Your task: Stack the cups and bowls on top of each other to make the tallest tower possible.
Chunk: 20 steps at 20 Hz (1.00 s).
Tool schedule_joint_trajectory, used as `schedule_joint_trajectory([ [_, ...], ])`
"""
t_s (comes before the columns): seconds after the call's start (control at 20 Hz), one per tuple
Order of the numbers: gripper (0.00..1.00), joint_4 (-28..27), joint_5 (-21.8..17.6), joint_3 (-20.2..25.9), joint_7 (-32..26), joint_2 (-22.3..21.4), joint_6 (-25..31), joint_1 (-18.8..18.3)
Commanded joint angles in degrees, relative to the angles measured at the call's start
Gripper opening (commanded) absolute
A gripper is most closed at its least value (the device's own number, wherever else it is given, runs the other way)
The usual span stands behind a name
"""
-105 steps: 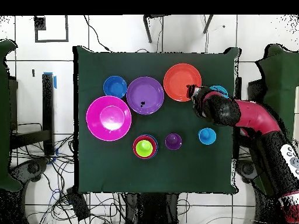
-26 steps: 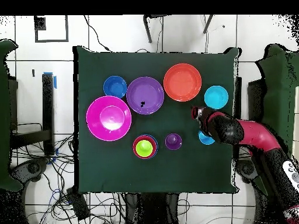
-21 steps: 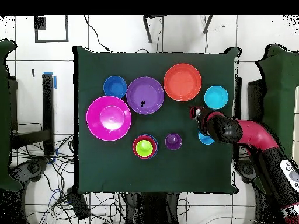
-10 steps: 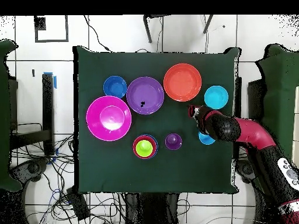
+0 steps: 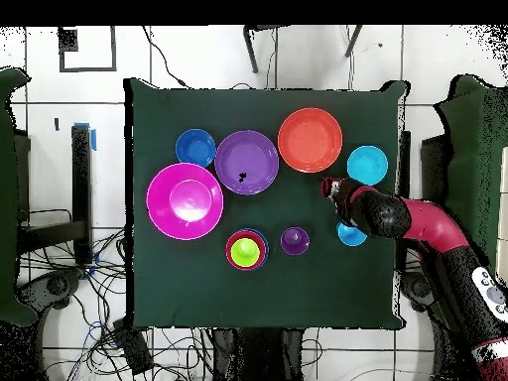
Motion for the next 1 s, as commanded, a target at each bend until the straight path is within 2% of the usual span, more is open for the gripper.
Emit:
schedule_joint_trajectory([
  [0.05,1.00,-3.9,-3.5,0.6,-22.5,0.8,6.9,-0.1],
  [0.6,1.00,-2.9,-3.6,0.9,-22.2,-0.6,7.5,-1.4],
  [1.0,1.00,-4.6,-2.8,1.1,-24.4,-0.3,8.7,-1.3],
])
